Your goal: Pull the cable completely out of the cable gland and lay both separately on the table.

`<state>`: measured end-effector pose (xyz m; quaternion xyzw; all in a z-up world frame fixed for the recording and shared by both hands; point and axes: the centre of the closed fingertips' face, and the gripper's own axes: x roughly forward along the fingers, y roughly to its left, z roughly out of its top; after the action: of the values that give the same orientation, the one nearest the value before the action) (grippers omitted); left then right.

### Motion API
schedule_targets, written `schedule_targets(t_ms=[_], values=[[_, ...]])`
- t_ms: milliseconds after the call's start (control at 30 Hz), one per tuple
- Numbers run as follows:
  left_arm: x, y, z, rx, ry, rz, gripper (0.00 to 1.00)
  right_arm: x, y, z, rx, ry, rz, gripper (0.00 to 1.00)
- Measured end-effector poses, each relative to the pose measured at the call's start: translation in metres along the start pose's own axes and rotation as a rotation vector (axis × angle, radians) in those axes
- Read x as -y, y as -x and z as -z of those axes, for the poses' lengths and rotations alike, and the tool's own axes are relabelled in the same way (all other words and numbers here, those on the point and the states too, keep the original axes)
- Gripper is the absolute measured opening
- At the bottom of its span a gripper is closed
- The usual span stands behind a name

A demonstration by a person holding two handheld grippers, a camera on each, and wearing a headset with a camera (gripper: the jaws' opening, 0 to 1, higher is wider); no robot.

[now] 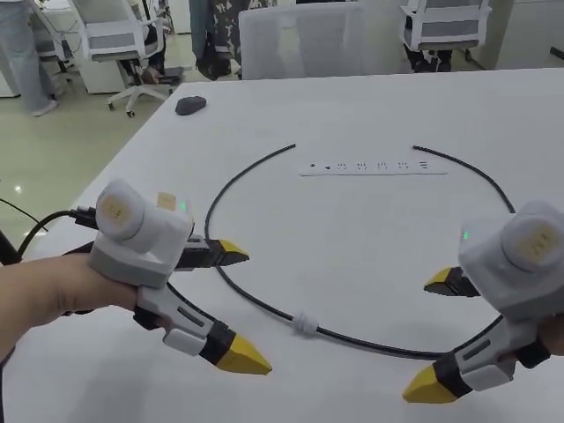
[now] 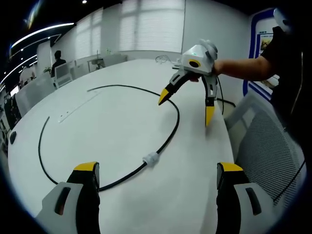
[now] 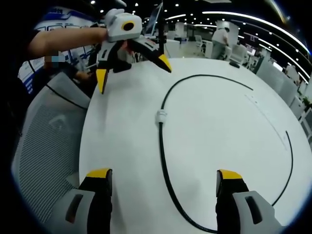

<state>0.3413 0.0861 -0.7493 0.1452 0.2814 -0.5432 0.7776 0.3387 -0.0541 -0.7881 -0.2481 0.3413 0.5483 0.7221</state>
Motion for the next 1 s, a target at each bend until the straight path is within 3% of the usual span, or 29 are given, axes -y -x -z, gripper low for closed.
schedule_targets(t_ms=[233,333,400,567,700,867,1000], values=[[0.001,0.001,-0.004,0.012,-0.014,-0.003,1.00,0.002,-0.003,-0.006,0.008,-0.003,0.001,0.86],[0.000,0.000,-0.003,0.018,-0.010,-0.006,1.00,0.001,-0.006,-0.017,0.041,-0.029,-0.007,0.77],[-0.001,-0.001,0.000,0.016,-0.007,-0.006,1.00,-0.001,-0.011,-0.022,0.052,-0.030,-0.018,0.76],[0.000,-0.004,0.007,0.004,0.002,0.007,1.00,-0.012,-0.029,-0.032,0.046,-0.022,-0.063,0.60],[0.000,-0.007,0.010,0.006,0.000,0.008,1.00,-0.012,-0.046,-0.046,0.076,-0.013,-0.037,0.50],[0.001,-0.011,0.010,0.029,0.011,-0.003,0.99,-0.007,-0.067,-0.068,0.152,-0.109,-0.020,0.33],[0.007,-0.017,0.013,0.028,0.013,0.007,0.99,-0.006,-0.078,-0.071,0.154,-0.136,-0.016,0.25]])
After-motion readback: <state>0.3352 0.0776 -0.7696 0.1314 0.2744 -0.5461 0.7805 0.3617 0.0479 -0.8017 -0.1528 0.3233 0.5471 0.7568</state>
